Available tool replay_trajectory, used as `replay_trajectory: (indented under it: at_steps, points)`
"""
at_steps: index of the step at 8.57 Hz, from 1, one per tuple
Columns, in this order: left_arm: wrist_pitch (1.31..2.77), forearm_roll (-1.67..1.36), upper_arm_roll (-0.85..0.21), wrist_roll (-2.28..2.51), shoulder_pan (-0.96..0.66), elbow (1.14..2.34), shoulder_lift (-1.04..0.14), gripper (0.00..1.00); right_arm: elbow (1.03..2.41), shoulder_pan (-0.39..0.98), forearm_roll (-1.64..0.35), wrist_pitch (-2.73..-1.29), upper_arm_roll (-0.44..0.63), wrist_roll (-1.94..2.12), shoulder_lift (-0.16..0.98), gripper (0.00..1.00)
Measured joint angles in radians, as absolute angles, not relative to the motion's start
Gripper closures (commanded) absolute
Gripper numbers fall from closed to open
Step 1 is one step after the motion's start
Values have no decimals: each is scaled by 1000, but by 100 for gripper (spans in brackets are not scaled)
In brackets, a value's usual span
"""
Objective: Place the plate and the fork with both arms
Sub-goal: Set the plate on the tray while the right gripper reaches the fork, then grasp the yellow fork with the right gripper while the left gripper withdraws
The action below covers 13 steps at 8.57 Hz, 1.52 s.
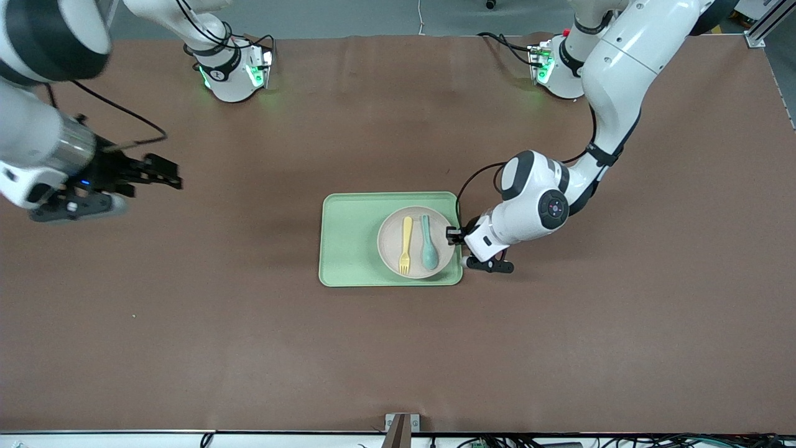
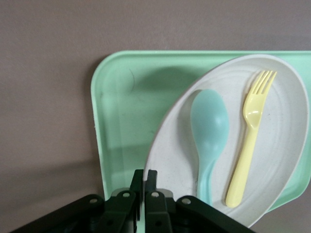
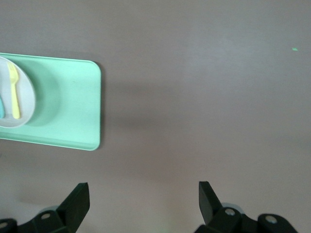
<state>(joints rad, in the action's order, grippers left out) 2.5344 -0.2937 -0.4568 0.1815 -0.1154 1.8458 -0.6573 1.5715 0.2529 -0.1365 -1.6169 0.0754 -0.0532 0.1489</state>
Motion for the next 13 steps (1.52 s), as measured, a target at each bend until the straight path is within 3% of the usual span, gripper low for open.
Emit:
replay_trajectory:
  at_steps: [4,6,8,9,10,11,13]
  points:
    - [2597,-294,-466,180,-130,1866,-696,100,1593,568,-143,-1949,72,-360,416,1]
    - [2601,-294,-466,178,-136,1867,-711,98,1587,631,-143,-2045,74,-407,492,1]
    - [2601,-294,-466,177,-136,1867,-713,47,1569,671,-144,-2141,73,-475,544,1]
    - [2601,-294,-465,177,-133,1868,-713,26,1564,713,-143,-2216,73,-525,583,1]
    - [2606,-294,-465,177,-122,1863,-709,13,1562,759,-143,-2286,73,-581,632,1]
    - [2615,-294,-466,177,-106,1854,-693,6,1559,790,-143,-2332,74,-616,665,3]
    - [2609,-294,-466,177,-15,1840,-594,1,1554,819,-143,-2394,75,-652,701,12]
